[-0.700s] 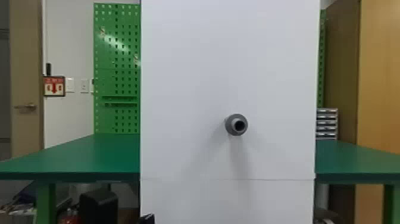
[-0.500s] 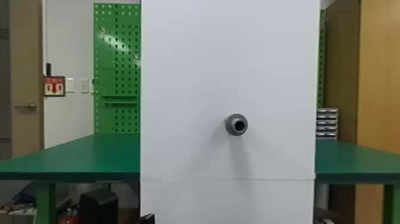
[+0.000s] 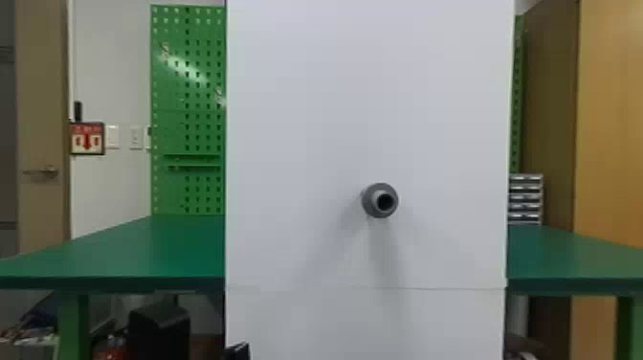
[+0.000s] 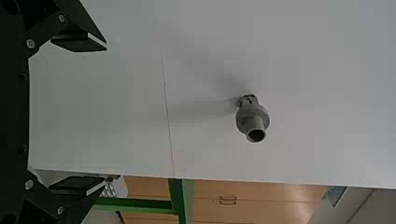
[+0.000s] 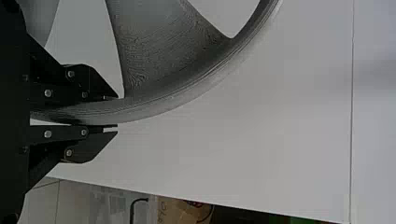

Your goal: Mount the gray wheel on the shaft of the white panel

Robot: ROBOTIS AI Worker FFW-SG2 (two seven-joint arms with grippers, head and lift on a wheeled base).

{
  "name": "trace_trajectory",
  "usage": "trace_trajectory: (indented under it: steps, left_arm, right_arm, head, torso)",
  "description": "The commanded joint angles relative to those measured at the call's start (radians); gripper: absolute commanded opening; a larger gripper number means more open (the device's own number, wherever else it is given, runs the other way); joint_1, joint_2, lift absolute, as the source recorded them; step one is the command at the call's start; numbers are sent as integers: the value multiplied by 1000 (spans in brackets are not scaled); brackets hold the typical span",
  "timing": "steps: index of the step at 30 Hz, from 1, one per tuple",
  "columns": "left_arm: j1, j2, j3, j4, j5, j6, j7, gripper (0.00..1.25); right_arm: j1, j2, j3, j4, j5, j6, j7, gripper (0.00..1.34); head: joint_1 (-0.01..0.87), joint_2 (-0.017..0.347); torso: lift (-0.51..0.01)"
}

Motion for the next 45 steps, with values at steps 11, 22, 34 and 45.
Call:
trace_trajectory:
  steps: [11, 22, 34, 45]
  left_arm:
    - [0, 0, 0, 2, 3, 2, -2, 997]
    - [-3, 0, 2, 5, 6, 4, -6, 997]
    - [0, 0, 6, 6, 7, 4, -6, 997]
    - [3, 0, 9, 6, 9, 5, -6, 997]
  right_arm:
    - [11, 29, -64, 67, 98, -155, -1, 235]
    - [13, 29, -62, 73, 100, -154, -1, 235]
    - [8, 29, -68, 72, 81, -146, -1, 235]
    - [-23, 29, -65, -63, 58, -10, -1, 235]
  head:
    - [38, 40]
    - [38, 40]
    - [38, 40]
    - [38, 40]
  torso:
    - [-510]
    - [-510]
    - [-510]
    - [-510]
